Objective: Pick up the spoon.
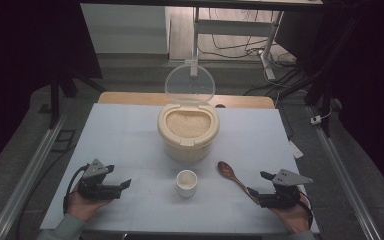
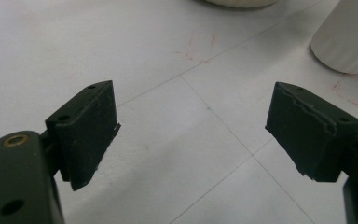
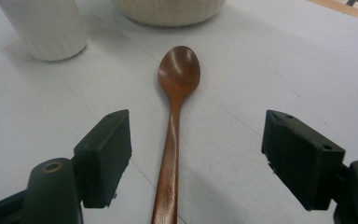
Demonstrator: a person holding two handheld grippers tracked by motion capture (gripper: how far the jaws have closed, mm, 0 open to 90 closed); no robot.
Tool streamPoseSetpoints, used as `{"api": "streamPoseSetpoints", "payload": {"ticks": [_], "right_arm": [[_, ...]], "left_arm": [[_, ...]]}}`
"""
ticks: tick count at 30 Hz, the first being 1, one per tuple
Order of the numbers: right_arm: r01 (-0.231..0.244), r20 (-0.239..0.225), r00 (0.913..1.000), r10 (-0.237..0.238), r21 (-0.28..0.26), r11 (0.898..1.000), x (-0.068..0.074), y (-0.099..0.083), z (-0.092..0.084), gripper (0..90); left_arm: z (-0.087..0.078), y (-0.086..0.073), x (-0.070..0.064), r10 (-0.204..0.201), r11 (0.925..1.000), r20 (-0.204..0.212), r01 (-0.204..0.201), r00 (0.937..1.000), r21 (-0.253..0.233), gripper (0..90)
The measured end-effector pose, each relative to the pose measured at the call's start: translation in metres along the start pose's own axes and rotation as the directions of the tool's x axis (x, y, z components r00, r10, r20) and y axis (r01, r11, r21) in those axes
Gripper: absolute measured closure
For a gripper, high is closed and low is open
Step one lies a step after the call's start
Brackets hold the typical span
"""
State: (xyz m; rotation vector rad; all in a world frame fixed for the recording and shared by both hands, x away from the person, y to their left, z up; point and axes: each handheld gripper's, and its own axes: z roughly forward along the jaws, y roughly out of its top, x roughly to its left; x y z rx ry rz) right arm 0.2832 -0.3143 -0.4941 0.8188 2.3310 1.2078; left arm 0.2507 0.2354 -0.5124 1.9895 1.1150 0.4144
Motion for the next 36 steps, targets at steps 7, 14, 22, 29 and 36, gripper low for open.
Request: {"api": "streamPoseSetpoints", "payload": {"ticks": [7, 14, 22, 29, 36], "right_arm": [[-0.010, -0.011, 0.9999, 0.010, 0.001, 1.000, -0.002, -0.002, -0.003, 26.3], [-0.024, -0.004, 0.9997, 0.024, 0.019, 1.000, -0.005, -0.004, -0.003, 27.2], [-0.023, -0.006, 0.9997, 0.024, 0.027, 0.999, -0.003, -0.002, -0.002, 27.6], [-0.032, -0.009, 0.9994, 0.032, 0.025, 0.999, -0.002, 0.001, -0.003, 28.3], [-0.028, -0.012, 0.9995, 0.029, 0.051, 0.998, 0.001, 0.013, -0.006, 29.0]], "left_arm": [[-0.002, 0.001, 0.000, -0.004, 0.9999, 0.002, 0.004, 1.0000, -0.011, 16.0], [-0.002, 0.000, 0.001, 0.000, 1.0000, 0.006, 0.000, 1.0000, -0.005, 16.0], [-0.002, 0.000, 0.000, 0.003, 1.0000, 0.009, -0.003, 1.0000, -0.004, 16.0], [-0.001, 0.000, 0.000, 0.004, 1.0000, 0.007, -0.004, 1.0000, -0.001, 16.0], [0.000, 0.000, 0.000, 0.001, 1.0000, 0.010, -0.001, 0.9999, 0.004, 16.1]]}}
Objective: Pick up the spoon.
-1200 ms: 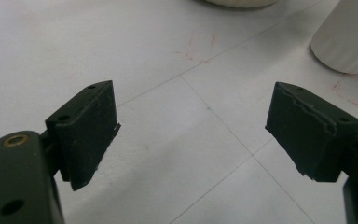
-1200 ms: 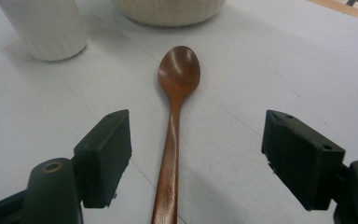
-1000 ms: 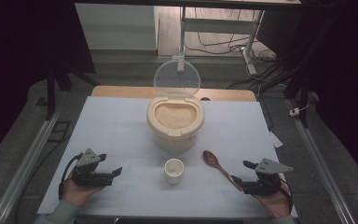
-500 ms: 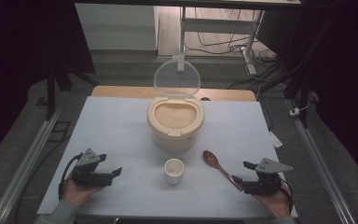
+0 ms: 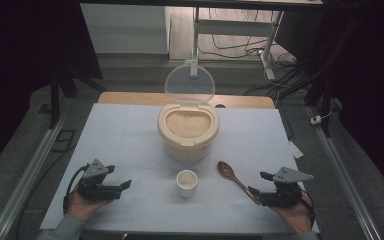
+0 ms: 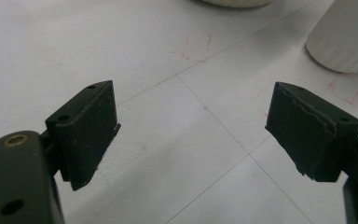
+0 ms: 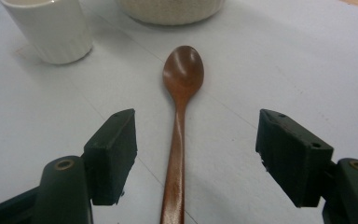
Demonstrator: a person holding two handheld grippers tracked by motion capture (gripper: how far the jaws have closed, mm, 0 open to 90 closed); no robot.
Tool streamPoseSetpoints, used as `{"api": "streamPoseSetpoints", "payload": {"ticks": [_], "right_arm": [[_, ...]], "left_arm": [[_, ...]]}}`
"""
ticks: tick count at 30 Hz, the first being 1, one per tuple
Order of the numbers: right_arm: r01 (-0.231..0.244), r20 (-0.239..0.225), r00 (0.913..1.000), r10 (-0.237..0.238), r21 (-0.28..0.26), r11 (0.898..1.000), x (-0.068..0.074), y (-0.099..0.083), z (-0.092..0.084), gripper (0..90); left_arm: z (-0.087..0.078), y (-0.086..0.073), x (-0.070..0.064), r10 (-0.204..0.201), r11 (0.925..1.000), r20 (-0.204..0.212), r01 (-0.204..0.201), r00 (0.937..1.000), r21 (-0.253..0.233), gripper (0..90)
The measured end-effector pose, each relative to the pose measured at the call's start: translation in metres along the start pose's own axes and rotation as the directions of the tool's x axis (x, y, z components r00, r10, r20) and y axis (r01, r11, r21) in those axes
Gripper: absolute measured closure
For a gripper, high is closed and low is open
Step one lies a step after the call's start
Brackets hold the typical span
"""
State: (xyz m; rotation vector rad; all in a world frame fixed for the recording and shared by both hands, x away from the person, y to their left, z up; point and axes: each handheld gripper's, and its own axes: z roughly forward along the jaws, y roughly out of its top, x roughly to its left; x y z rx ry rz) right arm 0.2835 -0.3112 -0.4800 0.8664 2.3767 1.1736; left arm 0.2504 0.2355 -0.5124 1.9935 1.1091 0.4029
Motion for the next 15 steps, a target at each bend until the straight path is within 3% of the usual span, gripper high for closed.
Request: {"api": "streamPoseSetpoints", "payload": {"ticks": [4, 8, 12, 15], "right_arm": [[0.005, 0.010, 0.9999, -0.006, 0.043, 0.999, 0.002, 0.008, 0.000, 29.9], [0.015, 0.016, 0.9997, -0.017, 0.123, 0.992, 0.006, 0.019, 0.001, 31.0], [0.008, 0.008, 0.9999, -0.010, 0.210, 0.978, 0.006, 0.032, 0.004, 31.9], [-0.011, 0.003, 0.9999, 0.010, 0.286, 0.958, 0.005, 0.040, 0.010, 32.6]], "left_arm": [[-0.001, 0.000, 0.000, -0.001, 1.0000, -0.001, 0.001, 1.0000, -0.002, 16.1], [0.000, 0.000, 0.000, -0.002, 1.0000, 0.000, 0.002, 1.0000, 0.002, 16.1], [0.000, 0.000, 0.001, -0.003, 1.0000, 0.001, 0.003, 1.0000, 0.006, 16.0], [0.001, 0.000, 0.001, -0.003, 1.0000, 0.002, 0.003, 1.0000, 0.008, 16.0]]}}
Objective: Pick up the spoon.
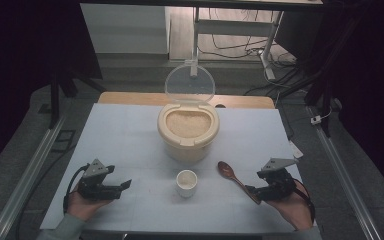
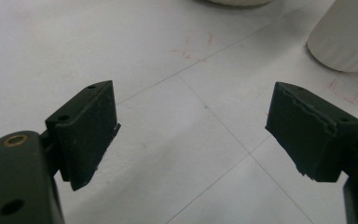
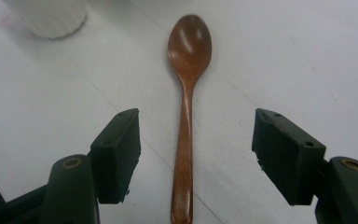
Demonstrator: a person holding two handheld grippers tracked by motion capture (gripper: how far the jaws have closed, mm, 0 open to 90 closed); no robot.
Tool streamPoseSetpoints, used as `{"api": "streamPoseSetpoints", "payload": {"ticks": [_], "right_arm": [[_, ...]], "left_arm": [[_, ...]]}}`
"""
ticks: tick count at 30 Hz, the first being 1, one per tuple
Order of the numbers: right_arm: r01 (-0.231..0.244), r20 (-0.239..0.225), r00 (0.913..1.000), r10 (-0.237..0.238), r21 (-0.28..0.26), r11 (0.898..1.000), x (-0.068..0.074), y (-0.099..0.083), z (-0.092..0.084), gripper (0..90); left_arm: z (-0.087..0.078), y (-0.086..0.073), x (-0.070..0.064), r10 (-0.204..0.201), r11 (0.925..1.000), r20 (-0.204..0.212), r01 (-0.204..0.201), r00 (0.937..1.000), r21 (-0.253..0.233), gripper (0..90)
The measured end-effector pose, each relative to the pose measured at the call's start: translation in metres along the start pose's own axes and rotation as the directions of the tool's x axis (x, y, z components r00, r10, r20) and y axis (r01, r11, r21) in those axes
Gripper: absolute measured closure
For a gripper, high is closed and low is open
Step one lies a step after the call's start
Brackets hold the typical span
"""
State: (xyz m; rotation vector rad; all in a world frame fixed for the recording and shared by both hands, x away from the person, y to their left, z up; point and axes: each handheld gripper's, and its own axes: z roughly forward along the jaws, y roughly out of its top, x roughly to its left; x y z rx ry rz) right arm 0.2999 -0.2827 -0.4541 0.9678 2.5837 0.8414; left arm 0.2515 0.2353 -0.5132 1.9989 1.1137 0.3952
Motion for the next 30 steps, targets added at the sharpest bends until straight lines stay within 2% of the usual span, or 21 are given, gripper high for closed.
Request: {"api": "streamPoseSetpoints", "payload": {"ticks": [5, 12, 16, 26, 30], "right_arm": [[-0.002, -0.011, 0.9999, 0.003, 0.115, 0.993, -0.001, 0.012, 0.012, 34.2], [0.015, -0.012, 0.9998, -0.013, 0.215, 0.977, 0.001, 0.016, 0.032, 38.0], [0.024, -0.001, 0.9997, -0.024, 0.250, 0.968, 0.002, 0.015, 0.040, 41.1], [0.001, 0.017, 0.9998, -0.007, 0.307, 0.952, -0.002, 0.010, 0.055, 52.5], [0.004, 0.027, 0.9996, -0.013, 0.309, 0.951, -0.001, 0.010, 0.057, 57.4]], "left_arm": [[0.002, -0.001, 0.000, 0.004, 0.9999, 0.009, -0.004, 1.0000, 0.014, 16.0], [0.004, -0.001, -0.001, 0.008, 0.9996, 0.008, -0.008, 0.9999, 0.026, 16.0], [0.005, -0.001, -0.001, 0.013, 0.9994, 0.008, -0.013, 0.9999, 0.032, 16.0], [0.007, -0.002, -0.001, 0.018, 0.9987, 0.008, -0.019, 0.9998, 0.048, 16.1], [0.007, -0.003, -0.001, 0.021, 0.9986, 0.006, -0.021, 0.9998, 0.049, 16.2]]}}
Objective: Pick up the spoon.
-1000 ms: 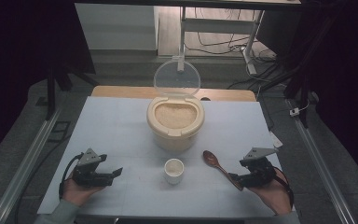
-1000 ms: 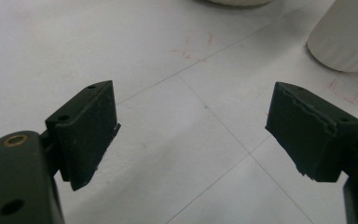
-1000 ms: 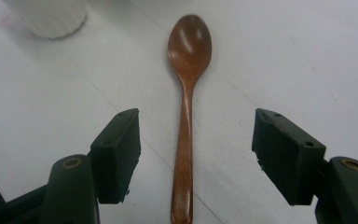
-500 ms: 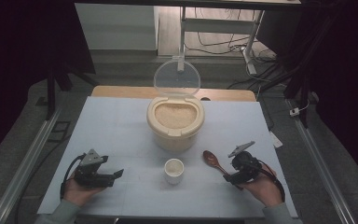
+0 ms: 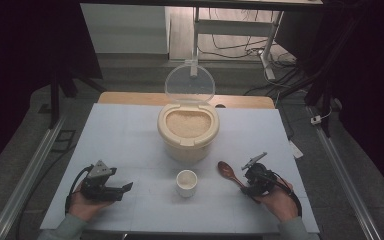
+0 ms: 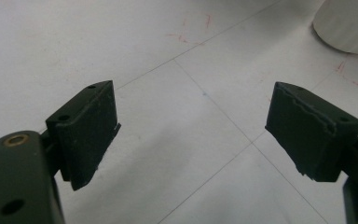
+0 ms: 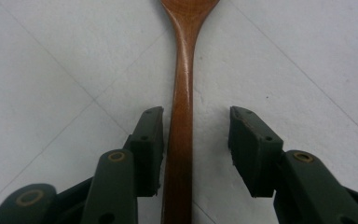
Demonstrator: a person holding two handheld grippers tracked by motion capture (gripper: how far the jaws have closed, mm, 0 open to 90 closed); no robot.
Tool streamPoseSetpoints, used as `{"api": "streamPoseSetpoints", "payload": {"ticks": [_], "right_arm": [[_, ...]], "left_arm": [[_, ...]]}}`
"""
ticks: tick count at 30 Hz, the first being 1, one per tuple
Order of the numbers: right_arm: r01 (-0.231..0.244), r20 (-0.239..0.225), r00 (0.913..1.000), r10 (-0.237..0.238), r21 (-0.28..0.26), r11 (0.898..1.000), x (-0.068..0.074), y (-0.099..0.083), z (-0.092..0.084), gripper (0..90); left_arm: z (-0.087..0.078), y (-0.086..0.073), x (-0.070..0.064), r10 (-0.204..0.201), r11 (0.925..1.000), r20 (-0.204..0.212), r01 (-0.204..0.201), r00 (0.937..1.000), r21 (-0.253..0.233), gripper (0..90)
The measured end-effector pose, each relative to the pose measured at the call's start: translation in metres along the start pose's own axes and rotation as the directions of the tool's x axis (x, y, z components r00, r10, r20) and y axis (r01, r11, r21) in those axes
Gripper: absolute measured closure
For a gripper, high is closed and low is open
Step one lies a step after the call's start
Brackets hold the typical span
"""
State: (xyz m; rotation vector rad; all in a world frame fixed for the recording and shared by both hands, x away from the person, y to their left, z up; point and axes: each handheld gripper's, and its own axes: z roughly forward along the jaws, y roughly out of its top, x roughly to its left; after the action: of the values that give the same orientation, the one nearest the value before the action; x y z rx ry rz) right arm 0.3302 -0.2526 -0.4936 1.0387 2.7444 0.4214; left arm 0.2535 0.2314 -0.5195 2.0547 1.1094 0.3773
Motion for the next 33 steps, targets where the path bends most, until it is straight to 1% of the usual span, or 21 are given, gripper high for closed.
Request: {"api": "streamPoseSetpoints", "payload": {"ticks": [3, 5, 9, 12, 14, 15, 18, 20, 24, 30, 33], "right_arm": [[0.010, 0.005, 0.9999, -0.010, 0.004, 1.000, 0.002, 0.002, 0.001, 63.1], [0.014, 0.007, 0.9999, -0.014, 0.009, 1.000, 0.005, 0.003, 0.001, 69.2], [-0.009, 0.001, 1.0000, 0.009, 0.019, 1.000, 0.006, 0.006, 0.002, 78.5], [-0.033, -0.010, 0.9994, 0.033, 0.017, 0.999, 0.004, 0.005, 0.001, 79.1], [-0.031, -0.009, 0.9995, 0.031, 0.014, 0.999, 0.004, 0.005, 0.001, 79.2], [-0.021, -0.005, 0.9998, 0.021, 0.012, 1.000, 0.005, 0.005, 0.001, 79.3], [-0.012, -0.006, 0.9999, 0.012, 0.008, 1.000, 0.004, 0.005, 0.001, 79.4], [-0.017, -0.011, 0.9998, 0.017, -0.001, 1.000, 0.003, 0.004, 0.000, 79.4], [-0.040, -0.036, 0.9987, 0.038, -0.057, 0.998, -0.003, -0.001, -0.009, 79.5], [-0.042, -0.058, 0.9977, 0.035, -0.129, 0.991, -0.007, -0.005, -0.023, 79.5], [-0.032, -0.065, 0.9977, 0.022, -0.160, 0.987, -0.008, -0.006, -0.030, 79.5]], "left_arm": [[0.000, 0.000, 0.000, 0.000, 1.0000, -0.001, 0.000, 1.0000, 0.002, 16.4], [0.000, 0.000, 0.000, 0.000, 1.0000, -0.002, 0.000, 1.0000, 0.004, 16.5], [0.000, -0.001, 0.000, 0.001, 1.0000, -0.003, -0.001, 1.0000, 0.005, 16.5], [0.000, -0.001, 0.000, 0.000, 1.0000, -0.003, 0.000, 1.0000, 0.005, 16.7], [0.001, -0.001, 0.000, 0.000, 1.0000, -0.003, 0.000, 1.0000, 0.006, 16.7], [0.001, -0.001, 0.000, 0.001, 1.0000, -0.003, -0.001, 1.0000, 0.008, 16.8], [0.002, -0.001, 0.000, 0.003, 0.9999, -0.002, -0.003, 1.0000, 0.012, 16.8], [0.002, -0.001, 0.001, 0.005, 0.9999, -0.003, -0.005, 1.0000, 0.013, 16.9], [0.002, -0.002, 0.001, 0.006, 0.9999, -0.005, -0.006, 1.0000, 0.016, 16.9], [0.002, -0.002, 0.001, 0.007, 0.9998, -0.007, -0.007, 0.9999, 0.016, 16.9], [0.003, -0.002, 0.002, 0.006, 0.9998, -0.008, -0.006, 1.0000, 0.017, 16.9]]}}
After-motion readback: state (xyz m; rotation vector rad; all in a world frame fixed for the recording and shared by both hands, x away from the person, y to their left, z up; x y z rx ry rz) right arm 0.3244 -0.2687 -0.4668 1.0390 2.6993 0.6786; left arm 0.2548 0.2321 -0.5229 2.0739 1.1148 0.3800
